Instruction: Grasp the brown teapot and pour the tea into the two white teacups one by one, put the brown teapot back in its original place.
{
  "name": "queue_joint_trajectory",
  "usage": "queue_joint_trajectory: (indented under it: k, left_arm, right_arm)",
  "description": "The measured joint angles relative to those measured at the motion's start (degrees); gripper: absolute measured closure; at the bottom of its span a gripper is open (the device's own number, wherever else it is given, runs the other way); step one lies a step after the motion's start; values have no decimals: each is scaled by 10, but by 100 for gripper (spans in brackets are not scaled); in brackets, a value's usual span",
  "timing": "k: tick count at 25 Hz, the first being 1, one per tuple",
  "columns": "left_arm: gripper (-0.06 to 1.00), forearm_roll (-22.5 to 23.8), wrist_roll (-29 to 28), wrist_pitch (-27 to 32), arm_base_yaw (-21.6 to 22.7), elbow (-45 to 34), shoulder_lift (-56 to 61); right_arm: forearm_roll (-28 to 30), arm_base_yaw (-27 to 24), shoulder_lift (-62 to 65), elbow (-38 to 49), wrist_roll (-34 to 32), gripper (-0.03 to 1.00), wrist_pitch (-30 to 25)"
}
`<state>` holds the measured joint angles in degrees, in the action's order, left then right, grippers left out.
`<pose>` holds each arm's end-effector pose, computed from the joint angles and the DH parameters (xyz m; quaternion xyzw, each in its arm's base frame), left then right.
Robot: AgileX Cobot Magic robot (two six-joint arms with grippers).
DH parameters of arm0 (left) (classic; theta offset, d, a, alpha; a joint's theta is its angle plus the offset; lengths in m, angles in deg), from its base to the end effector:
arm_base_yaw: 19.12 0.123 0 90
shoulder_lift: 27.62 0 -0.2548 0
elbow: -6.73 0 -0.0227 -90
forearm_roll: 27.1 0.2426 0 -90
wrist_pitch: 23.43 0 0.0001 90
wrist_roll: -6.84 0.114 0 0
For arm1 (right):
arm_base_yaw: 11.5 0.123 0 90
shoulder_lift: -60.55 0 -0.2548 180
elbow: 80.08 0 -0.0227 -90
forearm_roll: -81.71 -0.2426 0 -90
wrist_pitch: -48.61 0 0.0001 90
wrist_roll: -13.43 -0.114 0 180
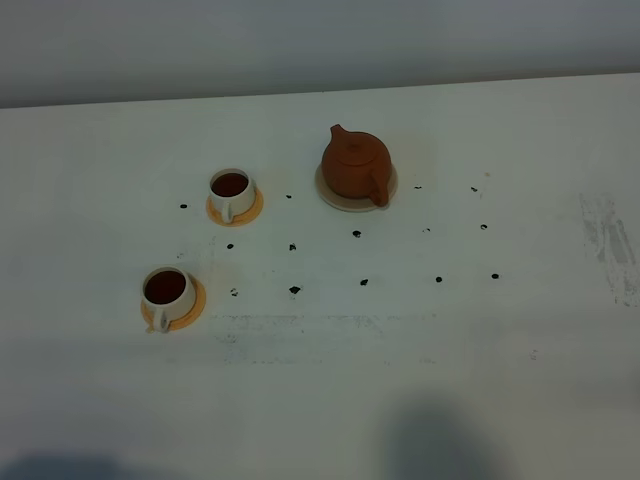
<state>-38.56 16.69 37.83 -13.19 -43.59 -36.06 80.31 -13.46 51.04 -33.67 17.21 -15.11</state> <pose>0.0431 -0.0155 0.2502 0.0317 0.8612 -0.0306 0.5063 0.0360 0.0013 0.2634 -0.0146 0.8643 -0.0130 0.5027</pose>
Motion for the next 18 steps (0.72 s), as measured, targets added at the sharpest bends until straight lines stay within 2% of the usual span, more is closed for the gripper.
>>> queue_joint_trajectory:
  k: [14,18]
  left_arm:
    - [51,0,0,0,-1,0,0]
    - [51,0,0,0,-27,0,0]
  right_arm:
    - [0,0,0,0,0,49,0]
    - [0,0,0,0,0,49,0]
